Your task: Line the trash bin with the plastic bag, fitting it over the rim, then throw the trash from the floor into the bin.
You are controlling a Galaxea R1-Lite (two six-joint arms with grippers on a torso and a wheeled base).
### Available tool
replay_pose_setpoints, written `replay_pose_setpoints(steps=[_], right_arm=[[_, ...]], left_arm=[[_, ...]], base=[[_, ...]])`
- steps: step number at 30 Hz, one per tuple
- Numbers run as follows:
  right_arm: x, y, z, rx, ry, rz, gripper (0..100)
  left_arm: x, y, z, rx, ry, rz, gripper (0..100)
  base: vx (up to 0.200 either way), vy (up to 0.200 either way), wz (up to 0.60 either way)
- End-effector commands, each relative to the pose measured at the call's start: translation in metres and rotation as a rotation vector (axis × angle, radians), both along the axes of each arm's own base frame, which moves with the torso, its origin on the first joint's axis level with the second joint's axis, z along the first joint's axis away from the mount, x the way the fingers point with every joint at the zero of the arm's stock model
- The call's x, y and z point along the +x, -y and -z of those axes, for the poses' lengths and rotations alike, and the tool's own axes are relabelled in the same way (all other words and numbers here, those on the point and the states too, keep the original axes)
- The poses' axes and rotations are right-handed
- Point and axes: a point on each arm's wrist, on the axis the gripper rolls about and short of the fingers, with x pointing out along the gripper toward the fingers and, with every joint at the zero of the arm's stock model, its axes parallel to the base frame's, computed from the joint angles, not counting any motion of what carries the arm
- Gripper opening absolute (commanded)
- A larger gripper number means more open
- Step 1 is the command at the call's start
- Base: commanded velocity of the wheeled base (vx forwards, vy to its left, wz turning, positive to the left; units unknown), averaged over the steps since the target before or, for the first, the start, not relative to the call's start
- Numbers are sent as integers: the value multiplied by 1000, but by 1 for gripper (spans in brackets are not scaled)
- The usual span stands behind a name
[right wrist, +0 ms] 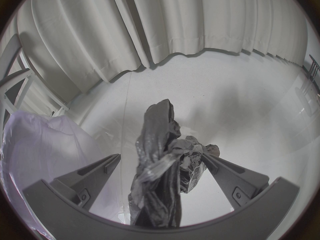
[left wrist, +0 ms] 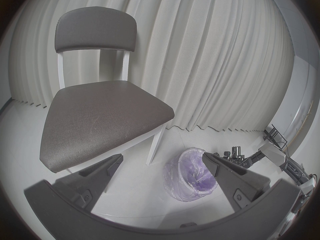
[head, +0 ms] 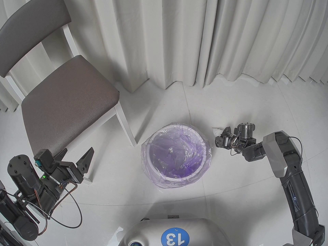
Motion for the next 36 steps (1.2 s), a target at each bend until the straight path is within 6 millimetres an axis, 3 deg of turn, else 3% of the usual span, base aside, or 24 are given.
replay_pose_setpoints(steps=[1,8,23,24,36], right_arm=[[-2,1,14,1,-16,-8,100],[-3,-1,24,3,7,-19,100],[-3,0,27,6,10,-25,100],[-3,0,27,6,8,-25,0],[-3,0,26,2,-2,-24,0]], left_arm=[[-3,1,3,5,-13,0,100],[-3,3,4,9,-18,-17,100],[-3,3,5,10,-19,-20,100],[-3,3,5,10,-19,-20,100],[-3,4,5,11,-21,-20,100]], base=[[0,0,0],[0,0,0],[0,0,0],[0,0,0],[0,0,0]])
